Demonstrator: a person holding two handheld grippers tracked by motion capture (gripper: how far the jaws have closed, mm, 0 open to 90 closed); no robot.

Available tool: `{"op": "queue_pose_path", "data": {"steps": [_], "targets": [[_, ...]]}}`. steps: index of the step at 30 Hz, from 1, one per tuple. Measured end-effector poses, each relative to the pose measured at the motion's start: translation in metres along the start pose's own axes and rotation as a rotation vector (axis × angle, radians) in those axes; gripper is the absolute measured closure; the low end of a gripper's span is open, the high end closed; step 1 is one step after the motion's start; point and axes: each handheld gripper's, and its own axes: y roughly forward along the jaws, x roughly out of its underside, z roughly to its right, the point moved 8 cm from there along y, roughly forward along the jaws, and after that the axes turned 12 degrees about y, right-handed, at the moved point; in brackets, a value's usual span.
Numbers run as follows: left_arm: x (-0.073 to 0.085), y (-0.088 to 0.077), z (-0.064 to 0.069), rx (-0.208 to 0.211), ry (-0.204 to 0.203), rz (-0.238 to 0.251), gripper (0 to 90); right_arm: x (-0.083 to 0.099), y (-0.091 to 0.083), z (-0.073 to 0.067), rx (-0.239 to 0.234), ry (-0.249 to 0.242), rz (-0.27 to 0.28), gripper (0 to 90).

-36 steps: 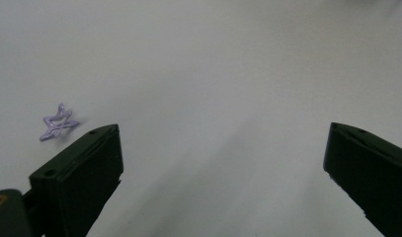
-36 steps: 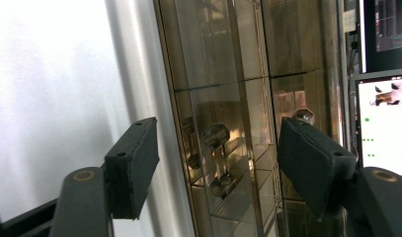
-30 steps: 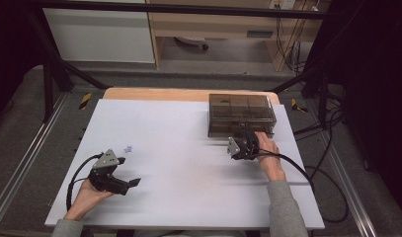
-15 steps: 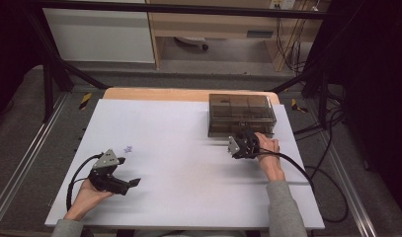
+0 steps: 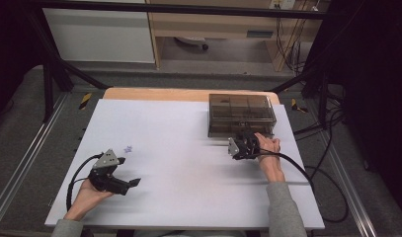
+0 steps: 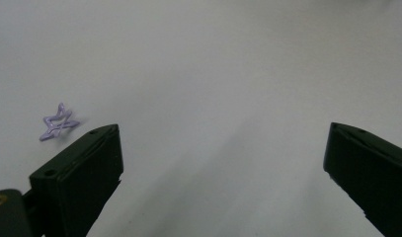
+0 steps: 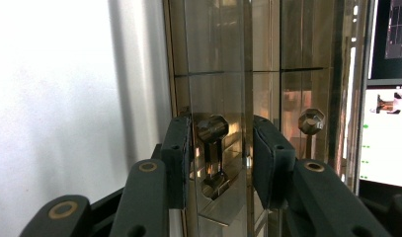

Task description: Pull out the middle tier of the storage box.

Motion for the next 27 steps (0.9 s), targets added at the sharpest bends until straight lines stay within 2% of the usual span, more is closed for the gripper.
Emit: {"op": "queue_pose_path", "data": {"steps": [2,3,5,9,10,15,18,19,24,25,26,27], "targets": [[0.0,0.0,0.0,0.0,0.0,0.0,1.3,0.0,-0.001,0.001,-0.006,-0.025,0.01,64.4],[0.0,0.0,0.0,0.0,0.0,0.0,1.3,0.0,-0.001,0.0,-0.003,-0.013,0.008,64.4],[0.0,0.0,0.0,0.0,0.0,0.0,1.3,0.0,-0.002,-0.001,-0.007,-0.025,0.011,64.5],[0.0,0.0,0.0,0.0,0.001,-0.001,1.3,0.0,-0.004,-0.002,-0.008,-0.018,0.009,64.5],[0.0,0.0,0.0,0.0,0.0,0.001,1.3,0.0,-0.005,-0.001,-0.012,-0.036,0.018,64.6],[0.0,0.0,0.0,0.001,0.001,-0.001,1.3,0.001,-0.008,-0.004,-0.016,-0.02,0.015,64.6],[0.0,0.0,0.0,0.002,0.0,0.0,1.3,0.001,-0.009,-0.004,-0.022,-0.032,0.022,65.1],[0.0,0.0,0.0,0.001,0.001,-0.001,1.3,0.001,-0.011,-0.007,-0.044,-0.016,0.026,66.5],[0.0,0.0,0.0,0.001,0.002,-0.001,1.3,0.001,-0.012,-0.008,-0.042,-0.007,0.026,66.6],[0.0,0.0,0.0,0.001,0.002,0.0,1.3,0.0,-0.012,-0.007,-0.047,-0.03,0.035,66.7],[0.0,0.0,0.0,0.001,0.001,-0.001,1.3,0.0,-0.013,-0.009,-0.047,-0.014,0.031,66.8],[0.0,0.0,0.0,0.001,0.001,-0.001,1.3,0.0,-0.014,-0.008,-0.053,-0.032,0.036,66.8]]}}
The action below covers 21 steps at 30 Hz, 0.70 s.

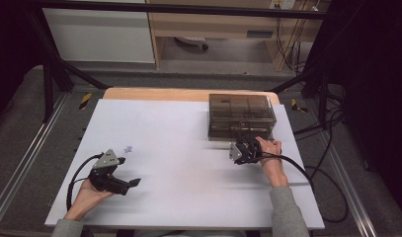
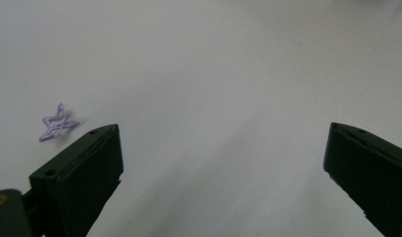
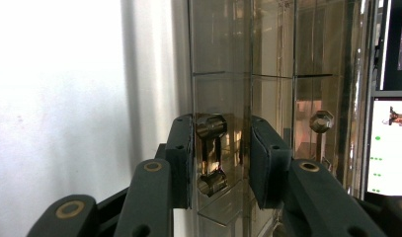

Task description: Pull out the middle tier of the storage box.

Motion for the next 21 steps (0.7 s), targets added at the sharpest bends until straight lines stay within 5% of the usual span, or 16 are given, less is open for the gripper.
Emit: {"op": "queue_pose_path", "data": {"steps": [21], "targets": [[0.0,0.001,0.001,0.003,0.001,-0.003,1.3,0.006,-0.01,-0.007,-0.01,-0.023,0.021,67.2]]}}
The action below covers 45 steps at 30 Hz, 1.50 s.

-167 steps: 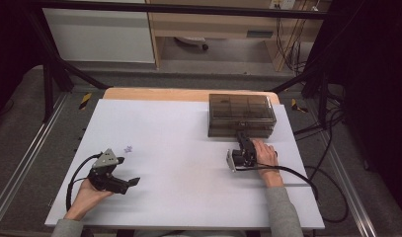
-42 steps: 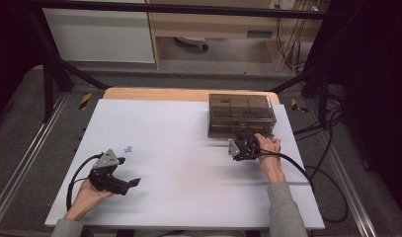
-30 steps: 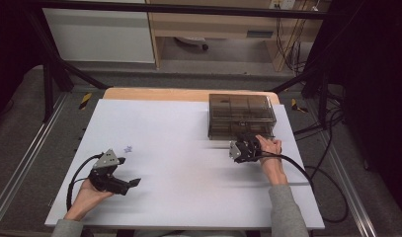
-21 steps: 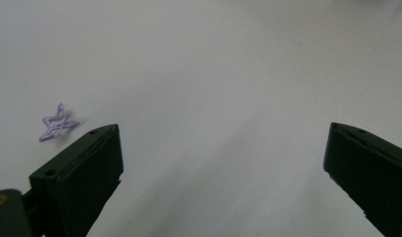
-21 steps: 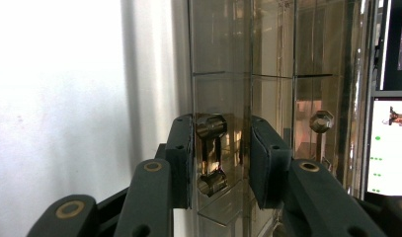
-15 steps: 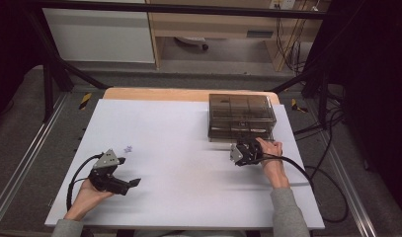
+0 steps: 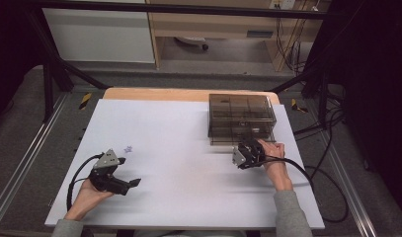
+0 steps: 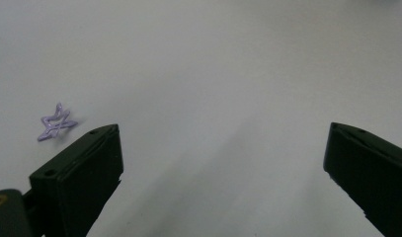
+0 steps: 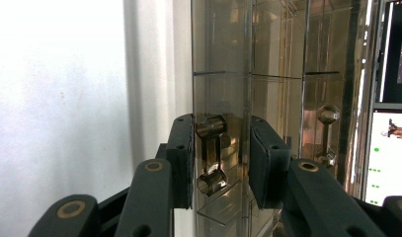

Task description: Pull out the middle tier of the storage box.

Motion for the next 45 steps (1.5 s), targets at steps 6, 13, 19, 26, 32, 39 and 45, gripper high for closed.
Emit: {"op": "queue_pose_path", "data": {"steps": [6,13,19,26,32,39,45], "targets": [[0.0,0.0,0.0,0.001,-0.001,0.0,1.4,0.0,-0.002,-0.002,-0.008,0.001,-0.003,67.4],[0.0,0.0,0.0,0.002,-0.002,0.0,1.3,0.001,-0.005,-0.005,-0.01,0.017,-0.008,67.6],[0.0,0.0,0.0,0.002,-0.002,0.0,1.3,0.001,-0.006,-0.005,-0.012,0.004,-0.005,67.6],[0.0,0.0,0.0,0.003,-0.003,0.0,1.3,0.0,-0.006,-0.006,-0.004,0.017,-0.005,67.1],[0.0,0.0,0.0,0.002,-0.004,0.0,1.3,0.0,-0.006,-0.006,0.005,0.028,0.005,65.8],[0.0,0.0,0.0,0.003,-0.004,0.001,1.3,0.0,-0.008,-0.006,0.009,0.065,0.013,58.8],[0.0,0.0,0.0,0.003,-0.01,0.001,1.3,-0.001,-0.011,-0.009,-0.01,0.187,0.049,42.9]]}}
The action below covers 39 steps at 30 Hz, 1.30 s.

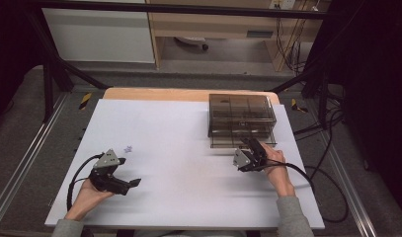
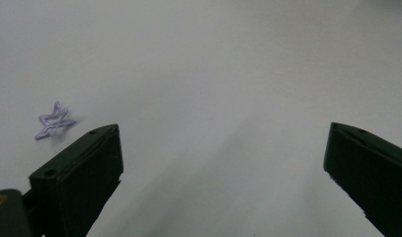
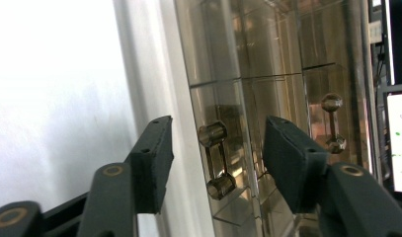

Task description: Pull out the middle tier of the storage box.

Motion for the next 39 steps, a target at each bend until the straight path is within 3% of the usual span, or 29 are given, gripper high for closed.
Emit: {"op": "queue_pose_path", "data": {"steps": [3,4,5,6,10,21,39], "targets": [[0.0,0.0,0.0,-0.001,-0.001,0.001,1.3,0.0,-0.002,0.0,0.0,0.052,0.012,39.7],[0.0,0.0,0.0,-0.001,-0.001,-0.001,1.3,0.0,-0.004,0.0,-0.005,0.099,0.02,36.0],[0.0,0.0,0.0,-0.001,-0.001,-0.001,1.3,0.0,-0.004,0.0,-0.005,0.099,0.02,36.0],[0.0,0.0,0.0,-0.001,-0.001,0.001,1.3,-0.001,-0.006,0.002,0.0,0.155,0.026,30.8],[0.0,0.0,0.0,-0.001,0.0,0.002,1.3,-0.001,-0.009,0.003,-0.003,0.214,0.032,24.6],[-0.001,-0.001,-0.001,-0.002,-0.001,0.005,1.3,-0.01,-0.023,-0.005,-0.104,0.428,0.066,11.6],[-0.001,-0.002,-0.003,-0.007,-0.013,0.01,1.3,-0.025,-0.044,-0.014,-0.231,0.694,0.163,2.6]]}}
